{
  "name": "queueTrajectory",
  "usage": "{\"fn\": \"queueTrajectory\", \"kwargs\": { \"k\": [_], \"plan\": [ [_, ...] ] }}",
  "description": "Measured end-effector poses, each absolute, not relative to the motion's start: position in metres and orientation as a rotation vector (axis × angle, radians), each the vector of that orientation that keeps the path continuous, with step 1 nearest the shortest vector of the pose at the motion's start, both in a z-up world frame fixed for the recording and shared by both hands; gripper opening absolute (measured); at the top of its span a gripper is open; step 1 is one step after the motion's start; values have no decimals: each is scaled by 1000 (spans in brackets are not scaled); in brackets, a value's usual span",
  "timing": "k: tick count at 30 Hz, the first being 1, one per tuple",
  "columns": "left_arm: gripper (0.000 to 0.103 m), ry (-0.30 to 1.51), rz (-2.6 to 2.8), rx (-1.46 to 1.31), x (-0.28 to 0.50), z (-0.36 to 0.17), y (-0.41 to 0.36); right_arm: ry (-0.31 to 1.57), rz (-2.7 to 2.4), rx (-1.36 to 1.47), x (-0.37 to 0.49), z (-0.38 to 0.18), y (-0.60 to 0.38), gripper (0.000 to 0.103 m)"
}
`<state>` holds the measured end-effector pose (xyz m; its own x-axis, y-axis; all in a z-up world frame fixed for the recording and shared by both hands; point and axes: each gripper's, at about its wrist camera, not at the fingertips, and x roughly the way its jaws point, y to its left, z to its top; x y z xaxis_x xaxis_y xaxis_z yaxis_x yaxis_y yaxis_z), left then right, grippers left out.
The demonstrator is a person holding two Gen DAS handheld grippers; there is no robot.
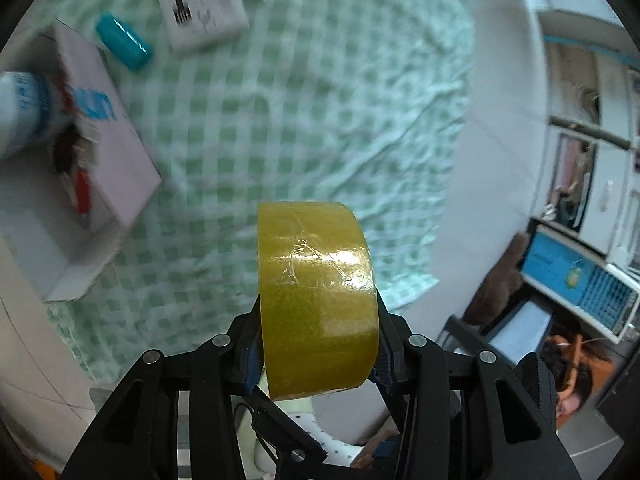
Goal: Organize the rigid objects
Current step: 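Lower the tape roll into the cardboard box and open the left gripper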
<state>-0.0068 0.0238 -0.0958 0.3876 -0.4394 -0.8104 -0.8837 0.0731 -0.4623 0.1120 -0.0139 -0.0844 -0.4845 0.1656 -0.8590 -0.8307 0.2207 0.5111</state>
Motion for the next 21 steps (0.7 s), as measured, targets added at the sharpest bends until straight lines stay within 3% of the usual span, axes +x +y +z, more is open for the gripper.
{"fn": "queueTrajectory", "kwargs": {
  "k": [11,21],
  "plan": [
    [42,996,680,-1431,-115,10,59,1520,1677,-558,43,-22,58,59],
    [42,968,857,-1573,-179,-20,63,1698,1685,-585,-4,-73,55,59]
  ]
}}
